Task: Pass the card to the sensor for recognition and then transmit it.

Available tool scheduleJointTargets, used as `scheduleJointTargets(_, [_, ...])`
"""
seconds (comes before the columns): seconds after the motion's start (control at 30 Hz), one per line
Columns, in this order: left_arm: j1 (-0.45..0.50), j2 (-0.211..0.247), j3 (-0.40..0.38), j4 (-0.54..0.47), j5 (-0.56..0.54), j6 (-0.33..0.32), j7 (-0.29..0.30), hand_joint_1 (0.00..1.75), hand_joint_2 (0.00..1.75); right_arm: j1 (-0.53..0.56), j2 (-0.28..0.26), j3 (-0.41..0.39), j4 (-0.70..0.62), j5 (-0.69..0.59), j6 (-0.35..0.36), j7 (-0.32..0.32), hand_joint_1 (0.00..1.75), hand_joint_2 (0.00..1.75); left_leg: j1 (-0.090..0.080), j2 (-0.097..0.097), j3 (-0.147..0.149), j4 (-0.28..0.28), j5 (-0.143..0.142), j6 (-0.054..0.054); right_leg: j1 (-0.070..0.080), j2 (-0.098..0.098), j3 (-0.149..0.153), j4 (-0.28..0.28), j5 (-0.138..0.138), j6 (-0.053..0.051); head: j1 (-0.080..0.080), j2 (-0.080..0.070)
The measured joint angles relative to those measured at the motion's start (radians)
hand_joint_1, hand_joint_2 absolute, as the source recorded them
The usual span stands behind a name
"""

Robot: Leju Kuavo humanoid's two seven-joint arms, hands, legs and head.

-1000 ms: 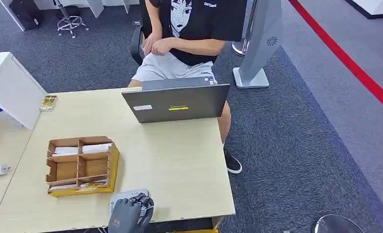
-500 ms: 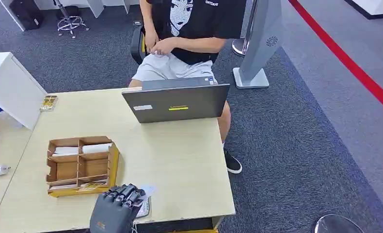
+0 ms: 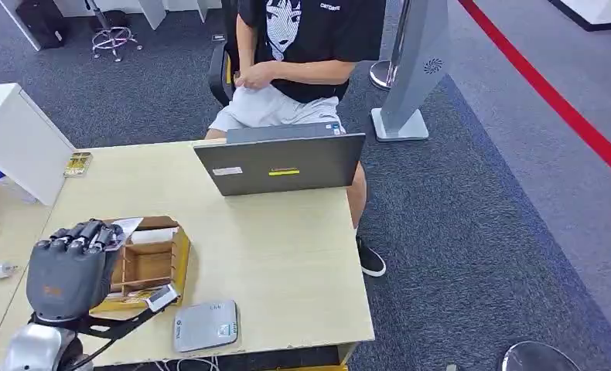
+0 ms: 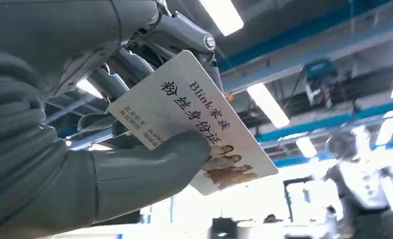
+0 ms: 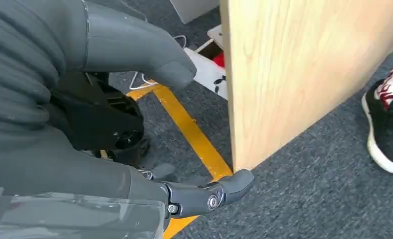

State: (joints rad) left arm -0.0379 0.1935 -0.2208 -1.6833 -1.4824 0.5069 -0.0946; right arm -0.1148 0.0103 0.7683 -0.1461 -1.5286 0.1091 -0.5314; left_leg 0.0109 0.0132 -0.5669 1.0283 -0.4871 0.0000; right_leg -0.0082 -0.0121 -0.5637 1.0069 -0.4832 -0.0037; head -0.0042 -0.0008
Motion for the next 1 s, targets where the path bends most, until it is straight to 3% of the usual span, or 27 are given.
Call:
scheduleJointTargets(0.23, [-0.093,0.057,0.057,0.183,-0.002,-0.02,0.027,1.75,1.75,-0.009,-0.005,0.0,-0.001,0.003,0.01,-0.001,0.0,1.75,0.0,0.0,0.0,0.0,0.0,0.0,0.0,0.001,0.0,0.0,0.001,0.0,0.0,0.0])
scheduleJointTargets(0.53, [-0.132,0.067,0.081,0.262,-0.002,-0.005,0.034,1.75,1.75,-0.01,-0.009,0.0,-0.001,0.006,0.013,-0.001,0.0,1.75,0.0,0.0,-0.001,0.0,0.0,0.0,0.0,0.001,-0.001,0.0,0.001,0.0,0.0,0.0])
scheduleJointTargets(0.6, [-0.138,0.069,0.083,0.269,-0.002,0.006,0.034,1.48,1.75,-0.01,-0.01,0.0,-0.001,0.005,0.012,0.002,0.0,1.75,0.0,0.0,-0.001,0.0,0.0,0.0,0.0,0.001,-0.001,0.0,0.001,0.0,0.0,0.0])
scheduleJointTargets(0.63, [-0.141,0.069,0.084,0.269,-0.002,0.01,0.034,1.69,1.75,-0.01,-0.011,0.0,-0.001,0.004,0.012,0.003,0.0,1.75,0.0,0.0,-0.001,0.0,0.0,0.0,0.0,0.001,-0.001,0.0,0.001,0.0,0.0,0.0])
scheduleJointTargets(0.67, [-0.143,0.069,0.087,0.269,-0.002,0.017,0.034,1.75,1.75,-0.01,-0.013,0.0,-0.001,0.001,0.012,0.005,0.0,1.75,0.0,0.0,-0.001,0.0,0.0,0.0,0.0,0.001,-0.001,0.0,0.001,0.0,0.0,0.0])
scheduleJointTargets(1.0, [-0.155,0.068,0.089,0.269,0.0,0.027,0.025,1.75,1.75,-0.01,-0.015,0.0,-0.001,0.002,0.015,0.001,0.0,1.75,0.0,0.002,-0.001,0.0,0.0,0.0,0.0,0.002,-0.001,0.0,0.001,0.0,0.0,0.0])
